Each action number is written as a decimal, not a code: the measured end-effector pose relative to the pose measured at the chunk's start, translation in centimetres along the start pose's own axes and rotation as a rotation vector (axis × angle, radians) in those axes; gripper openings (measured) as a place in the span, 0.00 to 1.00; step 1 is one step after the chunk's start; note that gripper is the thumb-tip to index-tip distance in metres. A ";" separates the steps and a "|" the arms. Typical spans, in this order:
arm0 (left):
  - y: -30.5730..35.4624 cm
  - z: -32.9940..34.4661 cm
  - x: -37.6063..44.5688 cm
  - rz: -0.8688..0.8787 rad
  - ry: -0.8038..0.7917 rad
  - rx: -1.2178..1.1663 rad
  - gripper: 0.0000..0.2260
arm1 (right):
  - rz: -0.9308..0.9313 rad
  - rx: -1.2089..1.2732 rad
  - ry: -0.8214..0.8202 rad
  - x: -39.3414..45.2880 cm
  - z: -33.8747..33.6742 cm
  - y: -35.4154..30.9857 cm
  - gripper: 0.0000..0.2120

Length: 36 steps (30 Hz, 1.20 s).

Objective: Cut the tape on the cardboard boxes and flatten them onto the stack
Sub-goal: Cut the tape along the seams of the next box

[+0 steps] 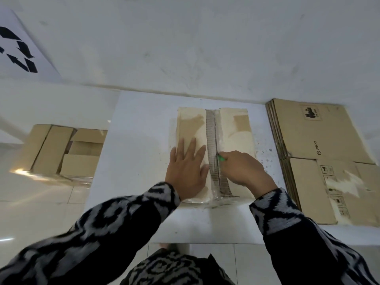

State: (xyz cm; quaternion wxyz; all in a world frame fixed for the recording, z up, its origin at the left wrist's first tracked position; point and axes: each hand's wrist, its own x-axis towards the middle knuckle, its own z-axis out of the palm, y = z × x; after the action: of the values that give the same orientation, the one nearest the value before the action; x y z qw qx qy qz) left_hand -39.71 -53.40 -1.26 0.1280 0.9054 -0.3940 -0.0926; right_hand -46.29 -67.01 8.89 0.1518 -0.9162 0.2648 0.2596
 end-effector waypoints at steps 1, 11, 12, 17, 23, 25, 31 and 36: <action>0.2 0.4 -0.9 -0.004 0.000 0.001 0.26 | -0.003 0.009 0.002 0.0 0.1 0.0 0.18; 0.8 0.8 -1.3 -0.047 0.008 0.000 0.25 | -0.004 -0.106 0.036 -2.5 2.4 -0.1 0.15; 0.8 0.8 -1.3 -0.048 0.007 0.003 0.25 | -0.005 -0.093 0.011 -2.6 2.9 -0.1 0.15; 0.8 1.0 -1.5 -0.052 0.039 -0.003 0.25 | -0.022 -0.101 0.029 -4.6 3.7 0.8 0.16; 1.0 1.3 -1.8 -0.054 0.078 0.008 0.26 | -0.008 -0.142 0.007 -6.9 4.6 0.8 0.16; 0.8 1.3 -1.8 -0.059 0.068 0.014 0.25 | -0.004 -0.156 0.008 -7.5 5.2 0.7 0.14; 1.7 0.9 -3.0 -0.064 0.022 0.028 0.25 | 0.016 -0.063 -0.044 -8.0 5.2 1.2 0.20; 1.6 1.7 -4.6 -0.052 0.045 0.048 0.25 | 0.035 0.003 -0.050 -9.7 4.6 1.2 0.23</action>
State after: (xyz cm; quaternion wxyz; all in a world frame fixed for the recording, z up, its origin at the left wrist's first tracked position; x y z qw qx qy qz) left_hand -44.41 -51.33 -2.12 0.1127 0.9200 -0.3695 -0.0657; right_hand -55.81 -62.10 10.36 0.1550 -0.9044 0.2775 0.2847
